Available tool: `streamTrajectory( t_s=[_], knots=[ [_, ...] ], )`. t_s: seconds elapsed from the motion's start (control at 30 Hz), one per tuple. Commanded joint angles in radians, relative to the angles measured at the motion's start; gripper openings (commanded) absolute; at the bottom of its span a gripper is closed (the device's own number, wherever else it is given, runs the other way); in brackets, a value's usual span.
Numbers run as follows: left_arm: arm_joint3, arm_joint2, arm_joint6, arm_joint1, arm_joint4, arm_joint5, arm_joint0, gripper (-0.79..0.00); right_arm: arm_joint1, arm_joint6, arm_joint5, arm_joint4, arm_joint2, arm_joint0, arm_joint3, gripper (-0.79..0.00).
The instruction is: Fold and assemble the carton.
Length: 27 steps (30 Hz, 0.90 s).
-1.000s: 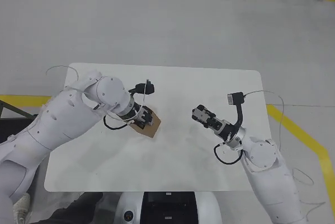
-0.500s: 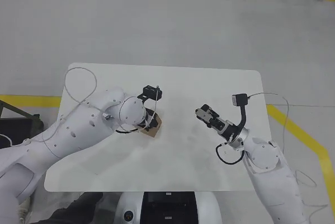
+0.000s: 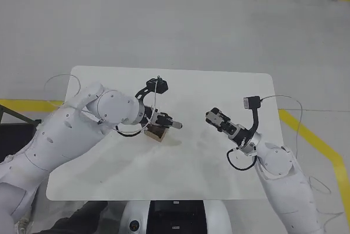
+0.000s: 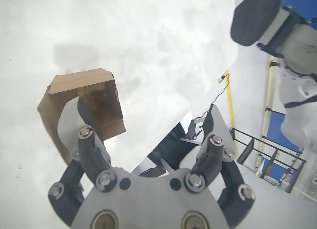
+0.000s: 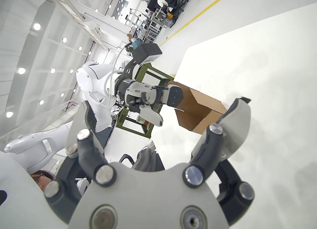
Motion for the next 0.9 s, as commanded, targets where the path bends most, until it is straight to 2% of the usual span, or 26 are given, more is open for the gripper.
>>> streamTrajectory(
  t_s=[0.0, 0.1, 0.27, 0.47, 0.67, 0.73, 0.87],
  knots=[
    [-0.011, -0.076, 0.007, 0.021, -0.07, -0.038, 0.049, 0.0, 0.001, 0.001, 0.001, 0.004, -0.001, 0.003, 0.003, 0.0],
    [-0.019, -0.188, 0.049, 0.046, -0.181, -0.128, 0.122, 0.0, 0.002, 0.002, -0.001, 0.006, -0.005, 0.008, 0.004, 0.0],
    [-0.019, -0.348, 0.128, 0.079, -0.276, -0.255, 0.243, 0.0, 0.004, 0.008, -0.004, 0.006, -0.008, 0.019, 0.007, 0.0],
    [-0.008, -0.525, 0.235, 0.107, -0.287, -0.311, 0.361, 0.0, 0.007, 0.061, -0.04, -0.012, -0.026, 0.071, 0.04, 0.0],
    [0.027, -0.616, 0.284, 0.117, -0.286, -0.3, 0.432, 0.0, -0.005, 0.123, -0.08, -0.097, -0.129, 0.208, 0.131, 0.0],
    [0.032, -0.635, 0.302, 0.118, -0.283, -0.301, 0.452, 0.0, -0.01, 0.161, -0.093, -0.141, -0.177, 0.258, 0.164, 0.0],
    [0.03, -0.661, 0.325, 0.119, -0.265, -0.306, 0.492, 0.0, -0.028, 0.165, -0.136, -0.18, -0.262, 0.348, 0.225, 0.0]
  ],
)
